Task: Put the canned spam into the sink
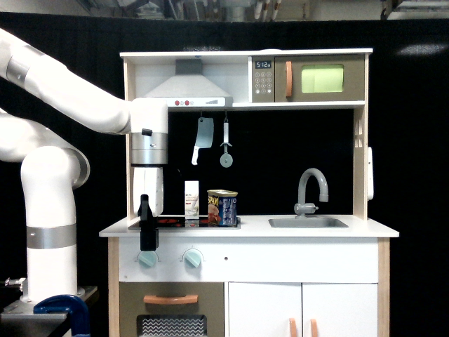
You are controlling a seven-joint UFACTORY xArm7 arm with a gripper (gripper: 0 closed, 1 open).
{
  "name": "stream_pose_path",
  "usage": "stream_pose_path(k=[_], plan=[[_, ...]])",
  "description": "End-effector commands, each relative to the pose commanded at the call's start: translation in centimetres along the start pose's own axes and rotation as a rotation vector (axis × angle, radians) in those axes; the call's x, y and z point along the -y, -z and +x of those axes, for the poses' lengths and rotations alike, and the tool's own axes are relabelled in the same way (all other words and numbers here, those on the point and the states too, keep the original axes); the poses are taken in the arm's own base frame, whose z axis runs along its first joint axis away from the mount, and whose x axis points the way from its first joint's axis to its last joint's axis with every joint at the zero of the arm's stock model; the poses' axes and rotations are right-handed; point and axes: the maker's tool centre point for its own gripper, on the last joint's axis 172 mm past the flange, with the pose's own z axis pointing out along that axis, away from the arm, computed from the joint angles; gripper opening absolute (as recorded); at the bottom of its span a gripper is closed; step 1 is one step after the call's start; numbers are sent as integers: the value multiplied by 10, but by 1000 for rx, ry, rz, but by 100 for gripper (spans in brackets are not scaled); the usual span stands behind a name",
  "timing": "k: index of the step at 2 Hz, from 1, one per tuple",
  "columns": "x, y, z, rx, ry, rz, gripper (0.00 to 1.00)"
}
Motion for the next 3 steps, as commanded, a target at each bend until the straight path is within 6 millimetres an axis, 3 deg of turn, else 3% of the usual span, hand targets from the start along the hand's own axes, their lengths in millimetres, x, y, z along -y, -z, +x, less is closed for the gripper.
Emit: stream_pose_path(k=[1,2,3], plan=[[-6,12,7,-35,52,-7,100],[-17,52,64,-153,418,32,100],[10,86,106,-177,731,83,100]])
